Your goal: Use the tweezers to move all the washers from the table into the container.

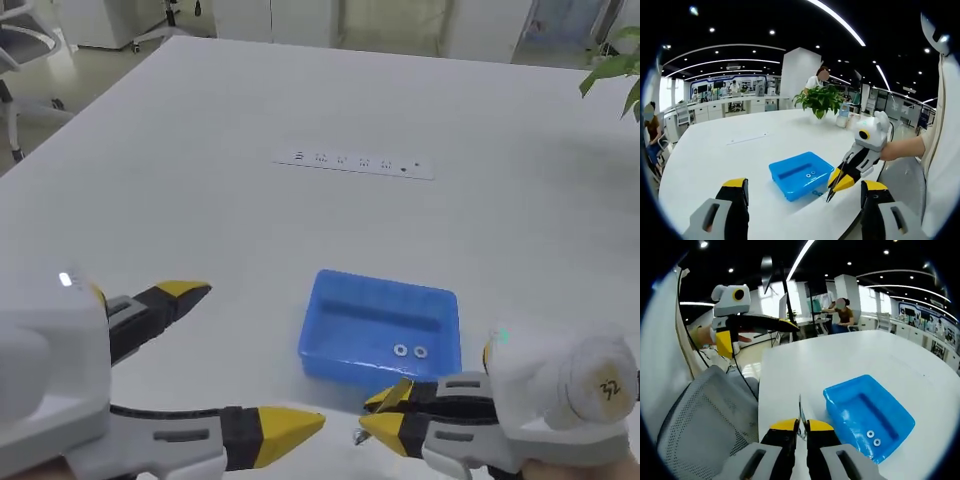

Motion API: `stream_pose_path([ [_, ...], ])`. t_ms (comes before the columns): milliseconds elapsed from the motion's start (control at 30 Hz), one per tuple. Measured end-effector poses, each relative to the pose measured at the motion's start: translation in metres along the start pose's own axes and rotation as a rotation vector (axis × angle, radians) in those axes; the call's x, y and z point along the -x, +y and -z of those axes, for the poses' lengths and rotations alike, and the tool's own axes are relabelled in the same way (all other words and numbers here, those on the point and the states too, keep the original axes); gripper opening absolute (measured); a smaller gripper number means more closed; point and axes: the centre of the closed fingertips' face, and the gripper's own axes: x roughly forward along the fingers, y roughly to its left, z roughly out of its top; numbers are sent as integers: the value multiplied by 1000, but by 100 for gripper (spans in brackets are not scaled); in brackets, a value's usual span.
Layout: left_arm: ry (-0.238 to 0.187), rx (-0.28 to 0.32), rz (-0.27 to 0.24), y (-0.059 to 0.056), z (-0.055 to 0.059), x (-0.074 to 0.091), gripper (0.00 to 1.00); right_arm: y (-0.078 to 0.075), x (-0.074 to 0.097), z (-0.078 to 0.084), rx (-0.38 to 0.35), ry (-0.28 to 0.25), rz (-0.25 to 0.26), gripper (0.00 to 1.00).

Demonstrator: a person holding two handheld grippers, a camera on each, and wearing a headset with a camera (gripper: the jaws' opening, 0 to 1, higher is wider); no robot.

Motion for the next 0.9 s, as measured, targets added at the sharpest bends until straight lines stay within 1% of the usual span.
stream_pose_path([
  [33, -1, 0, 0, 0, 0, 0, 95, -2, 2, -5, 2, -9, 4, 3],
  [100, -1, 2, -3, 1, 1, 1, 95, -7, 6, -19, -9, -52, 7, 3],
  [133, -1, 2, -4, 1, 1, 1, 95, -9, 7, -29, -39, -97, -6, 3],
  [200, -4, 1, -6, 1, 1, 2, 95, -14, 11, -41, -93, -162, -25, 3],
  [233, -5, 2, -6, 1, 0, 2, 95, -20, 14, -49, -125, -205, -18, 3],
  [300, -5, 0, -8, 1, 1, 3, 95, -33, 19, -60, -158, -256, 1, 3],
  [333, -4, -1, -9, 2, 1, 3, 95, -38, 21, -63, -164, -266, 12, 3],
  [400, -4, 3, -10, 2, 1, 4, 95, -47, 22, -64, -158, -251, 39, 3],
  [433, -5, 4, -11, 2, 2, 4, 95, -55, 23, -66, -154, -250, 64, 3],
  [467, -4, 5, -12, 3, 2, 4, 95, -59, 23, -67, -158, -252, 72, 3],
  [500, -4, 5, -13, 3, 2, 4, 95, -68, 22, -67, -180, -252, 96, 3],
  [533, -3, 5, -14, 3, 3, 4, 95, -74, 22, -65, -196, -242, 120, 3],
  [567, -3, 6, -14, 3, 3, 4, 95, -84, 20, -59, -208, -213, 159, 3],
  [667, -4, 5, -12, 3, 2, 3, 95, -102, 14, -43, -267, -155, 205, 3],
  [700, -2, 4, -12, 3, 2, 3, 95, -105, 11, -39, -275, -138, 206, 3],
  [733, -3, 3, -12, 3, 2, 3, 95, -108, 8, -31, -267, -99, 207, 3],
  [767, -3, 4, -12, 4, 2, 3, 95, -110, 6, -27, -259, -78, 214, 3],
  [800, -3, 5, -12, 4, 2, 3, 95, -111, 3, -23, -234, -55, 211, 3],
  [900, 1, 5, -15, 5, 3, 3, 95, -115, -5, -14, -250, -36, 200, 3],
])
